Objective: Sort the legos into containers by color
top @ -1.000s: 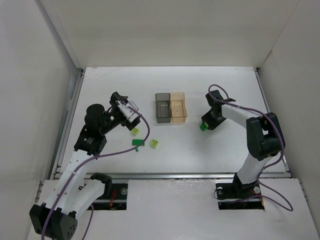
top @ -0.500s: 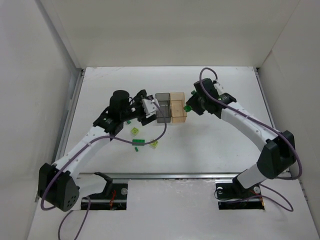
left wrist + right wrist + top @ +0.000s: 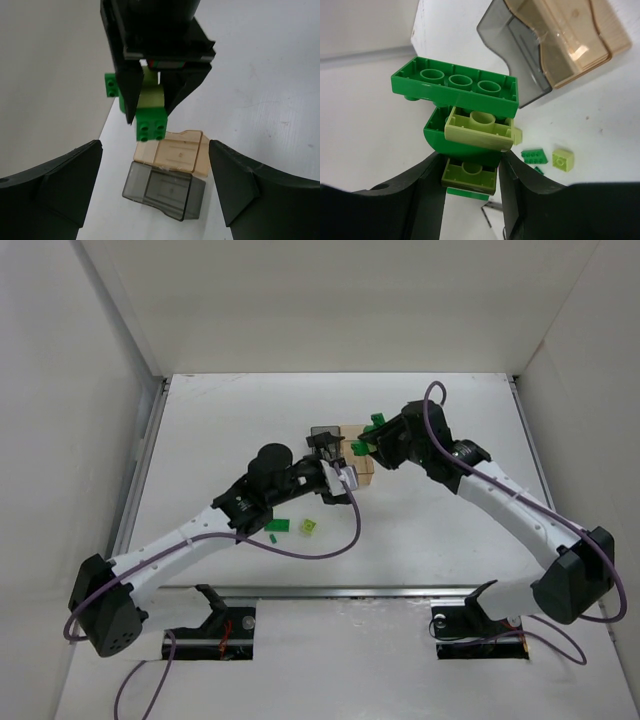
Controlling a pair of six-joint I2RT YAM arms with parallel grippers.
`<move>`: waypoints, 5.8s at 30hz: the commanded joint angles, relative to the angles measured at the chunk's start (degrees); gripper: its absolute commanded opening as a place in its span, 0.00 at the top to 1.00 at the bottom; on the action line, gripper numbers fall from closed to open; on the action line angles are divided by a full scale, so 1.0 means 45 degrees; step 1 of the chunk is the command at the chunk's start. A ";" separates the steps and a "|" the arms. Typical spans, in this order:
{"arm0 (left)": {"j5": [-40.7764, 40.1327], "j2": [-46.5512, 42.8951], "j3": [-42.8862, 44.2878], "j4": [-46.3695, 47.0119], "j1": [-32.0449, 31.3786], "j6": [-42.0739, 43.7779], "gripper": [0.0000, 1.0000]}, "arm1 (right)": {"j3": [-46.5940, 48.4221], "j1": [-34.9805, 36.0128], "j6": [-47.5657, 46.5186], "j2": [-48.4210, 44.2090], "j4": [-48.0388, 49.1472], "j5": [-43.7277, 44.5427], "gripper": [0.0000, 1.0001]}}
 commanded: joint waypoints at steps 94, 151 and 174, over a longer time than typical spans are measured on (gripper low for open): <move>-0.0820 0.7741 0.3743 -0.1522 0.3362 -0.5964 0.20 | -0.2825 -0.1799 -0.2258 0.0891 -0.0389 0.1676 0.83; 0.1897 1.2018 0.8450 -0.2677 -0.1364 -0.3794 0.08 | -0.2572 -0.4965 -0.6651 -0.0848 -0.2459 0.1517 0.00; 0.1641 0.9756 0.5544 -0.2305 -0.0446 -0.0884 0.07 | -0.2220 -0.4965 -1.0422 -0.0029 -0.1950 -0.0866 0.09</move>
